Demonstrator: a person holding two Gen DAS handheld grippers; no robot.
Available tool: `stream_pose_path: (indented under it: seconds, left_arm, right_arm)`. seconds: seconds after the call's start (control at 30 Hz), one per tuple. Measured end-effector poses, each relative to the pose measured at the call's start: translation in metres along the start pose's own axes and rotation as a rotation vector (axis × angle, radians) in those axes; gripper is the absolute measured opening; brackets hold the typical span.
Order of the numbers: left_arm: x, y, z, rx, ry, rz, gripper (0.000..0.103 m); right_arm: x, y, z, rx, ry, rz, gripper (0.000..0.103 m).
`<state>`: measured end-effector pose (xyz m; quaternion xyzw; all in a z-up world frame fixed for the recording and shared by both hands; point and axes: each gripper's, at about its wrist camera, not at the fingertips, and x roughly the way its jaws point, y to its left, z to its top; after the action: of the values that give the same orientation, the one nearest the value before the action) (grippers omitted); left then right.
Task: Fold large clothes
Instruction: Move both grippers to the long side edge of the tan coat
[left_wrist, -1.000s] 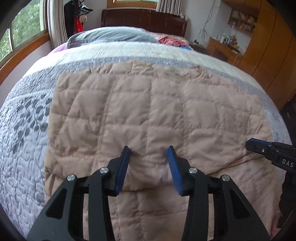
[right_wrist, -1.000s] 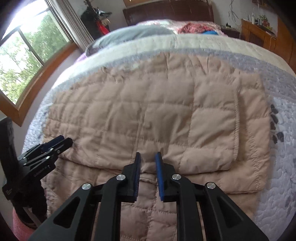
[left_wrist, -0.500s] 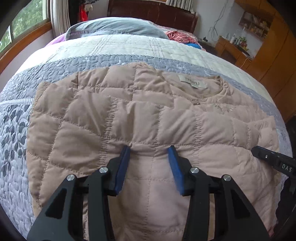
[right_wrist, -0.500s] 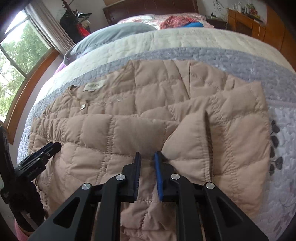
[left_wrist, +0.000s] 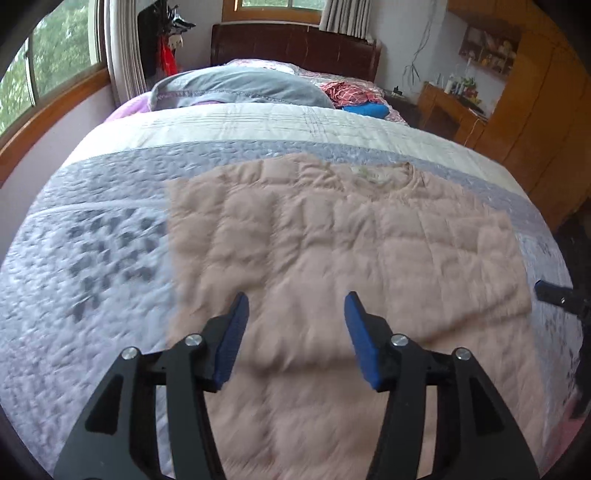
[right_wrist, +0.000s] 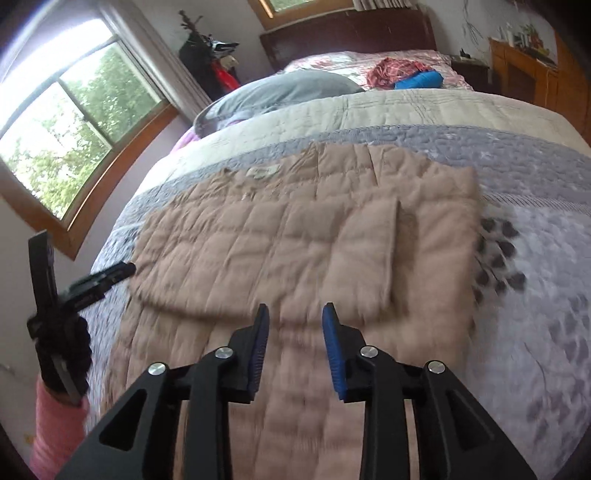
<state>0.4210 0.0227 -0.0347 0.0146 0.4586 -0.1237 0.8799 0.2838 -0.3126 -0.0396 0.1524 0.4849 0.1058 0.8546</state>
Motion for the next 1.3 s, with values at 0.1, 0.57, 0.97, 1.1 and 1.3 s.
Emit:
stream_pose_path:
  seconds: [0.1, 0.57, 0.97, 1.1, 1.3]
  left_arm:
    - [-0.042, 0.024, -0.043, 0.025, -0.009, -0.011, 0.066]
    - [-0.115, 0.101, -0.236, -0.129, 0.069, -0.019, 0.073]
    - [-0.104, 0.092, -0.268, -0.155, 0.096, -0.132, 0.074]
    - [-0.101, 0.089, -0.269, -0.143, 0.099, -0.14, 0.074]
    - [-0.099, 0.084, -0.267, -0.143, 0.109, -0.194, 0.069]
  right_arm:
    - [-0.036, -0.002, -0.052, -0.047, -0.014, -0.002, 0.039]
    - [-0.094, -0.035, -0.217, -0.005, 0.034, -0.017, 0.061]
    - [-0.091, -0.055, -0.259, 0.083, 0.051, -0.005, 0.062]
    - [-0.081, -0.055, -0.264, 0.089, 0.07, 0.0, 0.062]
    - [-0.08, -0.052, -0.266, 0.072, 0.063, 0.0, 0.052]
